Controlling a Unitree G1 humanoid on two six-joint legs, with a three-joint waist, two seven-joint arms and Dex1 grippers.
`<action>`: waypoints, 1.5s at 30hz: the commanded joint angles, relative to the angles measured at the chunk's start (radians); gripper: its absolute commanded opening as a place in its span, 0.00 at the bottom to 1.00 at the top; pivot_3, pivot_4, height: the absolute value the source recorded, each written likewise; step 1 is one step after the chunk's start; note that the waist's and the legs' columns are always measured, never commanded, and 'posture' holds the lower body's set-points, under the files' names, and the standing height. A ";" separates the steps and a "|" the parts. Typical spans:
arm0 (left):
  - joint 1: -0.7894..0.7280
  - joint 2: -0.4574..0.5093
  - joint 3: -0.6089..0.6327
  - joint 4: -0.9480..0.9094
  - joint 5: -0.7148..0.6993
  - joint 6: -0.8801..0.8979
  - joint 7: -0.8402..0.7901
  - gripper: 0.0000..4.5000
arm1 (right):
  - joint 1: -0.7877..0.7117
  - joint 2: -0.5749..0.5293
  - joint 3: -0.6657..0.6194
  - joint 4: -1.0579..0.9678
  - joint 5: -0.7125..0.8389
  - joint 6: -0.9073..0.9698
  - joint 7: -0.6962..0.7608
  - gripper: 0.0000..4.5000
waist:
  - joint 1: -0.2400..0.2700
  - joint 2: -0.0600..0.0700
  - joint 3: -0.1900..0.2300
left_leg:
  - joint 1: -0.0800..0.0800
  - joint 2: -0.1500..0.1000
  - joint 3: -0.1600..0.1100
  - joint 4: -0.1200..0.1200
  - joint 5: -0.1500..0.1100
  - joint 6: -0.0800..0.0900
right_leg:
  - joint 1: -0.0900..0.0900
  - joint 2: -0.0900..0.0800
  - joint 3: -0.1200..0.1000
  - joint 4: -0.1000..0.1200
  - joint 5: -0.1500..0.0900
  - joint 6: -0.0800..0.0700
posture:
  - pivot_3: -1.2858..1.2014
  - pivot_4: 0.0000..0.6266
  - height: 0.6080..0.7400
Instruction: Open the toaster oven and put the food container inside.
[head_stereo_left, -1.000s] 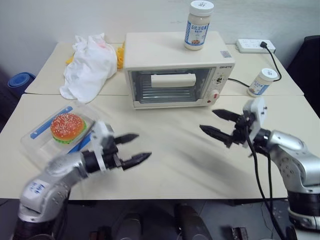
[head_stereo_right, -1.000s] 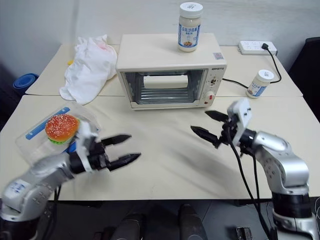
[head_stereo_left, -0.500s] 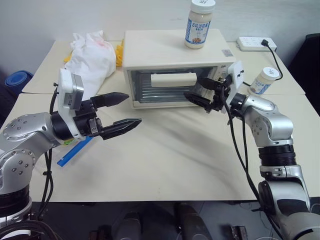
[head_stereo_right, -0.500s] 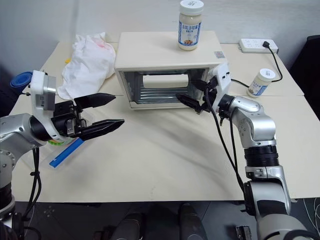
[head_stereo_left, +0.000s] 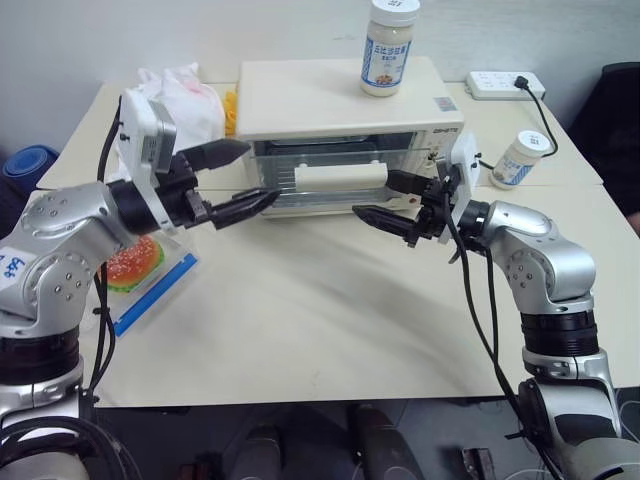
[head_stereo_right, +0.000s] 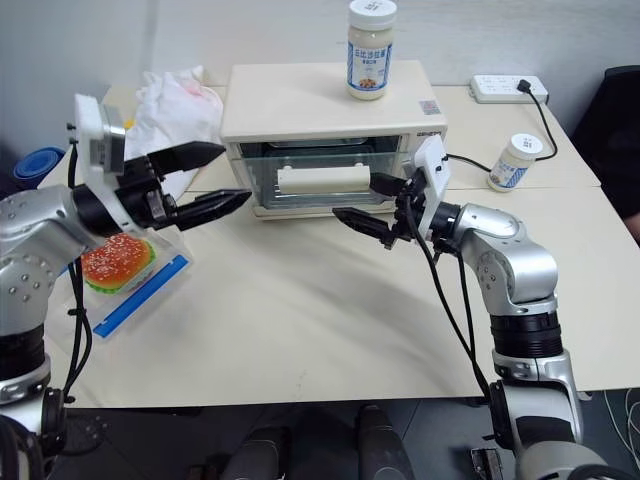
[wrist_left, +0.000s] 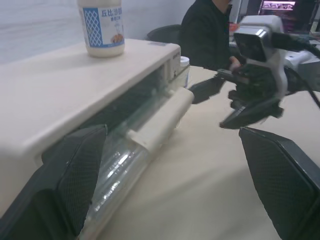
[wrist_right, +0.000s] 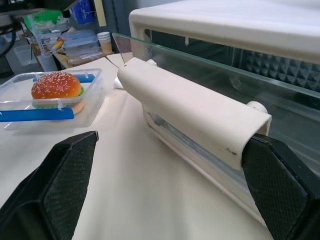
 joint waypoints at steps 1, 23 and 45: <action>-0.116 0.010 -0.079 0.127 0.121 -0.100 -0.091 0.86 | 0.039 0.025 -0.010 -0.114 0.044 0.002 -0.023 1.00 | -0.002 0.000 0.000 | 0.000 0.000 0.000 0.000 0.000 0.000 | 0.000 0.000 0.000 0.000 0.000 0.000 | 0.52 0.24 1.00; -0.199 -0.085 -0.339 0.380 0.503 -0.406 -0.401 0.01 | 0.302 -0.035 -0.079 -0.311 0.059 0.018 -0.127 1.00 | 0.004 0.000 0.000 | -0.001 0.000 0.002 0.001 0.000 0.000 | -0.002 0.000 0.001 0.004 0.000 0.000 | 0.52 0.24 1.00; 0.039 -0.186 -0.434 0.269 0.680 -0.413 -0.282 0.01 | 0.562 -0.323 -0.350 -0.563 0.442 0.179 -0.094 1.00 | 0.027 0.000 0.000 | 0.004 -0.001 -0.002 0.004 0.000 0.002 | 0.009 0.001 0.000 -0.001 0.001 0.001 | 0.52 0.24 1.00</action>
